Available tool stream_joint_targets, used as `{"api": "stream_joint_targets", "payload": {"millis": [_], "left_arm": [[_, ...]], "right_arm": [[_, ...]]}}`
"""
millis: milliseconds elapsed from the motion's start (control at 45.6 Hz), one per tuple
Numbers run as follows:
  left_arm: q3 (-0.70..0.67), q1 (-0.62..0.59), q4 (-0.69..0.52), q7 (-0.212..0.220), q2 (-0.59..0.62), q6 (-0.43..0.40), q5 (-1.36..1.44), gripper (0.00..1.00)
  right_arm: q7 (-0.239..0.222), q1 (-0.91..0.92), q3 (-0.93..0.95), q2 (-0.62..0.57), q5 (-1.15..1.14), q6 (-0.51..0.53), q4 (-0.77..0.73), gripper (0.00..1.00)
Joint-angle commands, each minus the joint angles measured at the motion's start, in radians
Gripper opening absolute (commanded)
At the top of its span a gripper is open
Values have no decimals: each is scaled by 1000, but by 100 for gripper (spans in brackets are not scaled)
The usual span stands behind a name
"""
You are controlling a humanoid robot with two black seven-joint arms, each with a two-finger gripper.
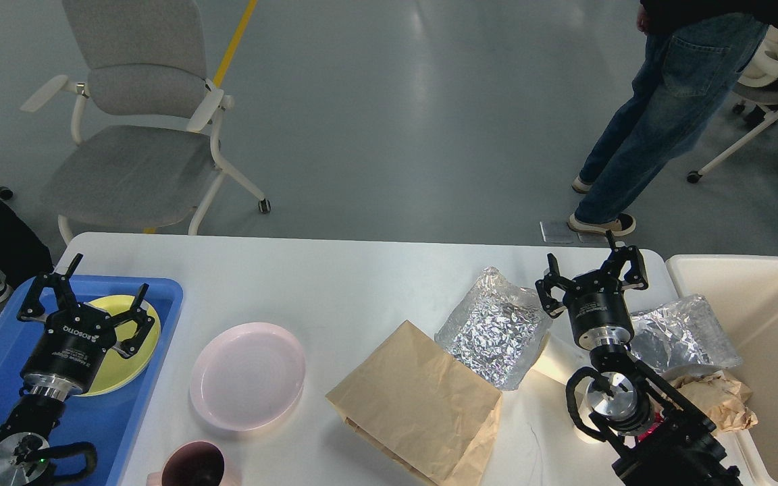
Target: Tidy desktop
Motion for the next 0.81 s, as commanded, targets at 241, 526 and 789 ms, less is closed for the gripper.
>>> {"api": "stream_joint_targets", "payload": {"millis": [241,526,789], "left_arm": [[1,-2,0,9,5,14,0,98],[3,-6,-2,14,5,15,2,98],[18,-2,0,12,28,27,0,98]], "right_arm": [[0,-1,-1,0,0,0,2,100],[2,-1,1,0,0,0,0,100],[2,-1,-1,0,0,0,0,100]]}}
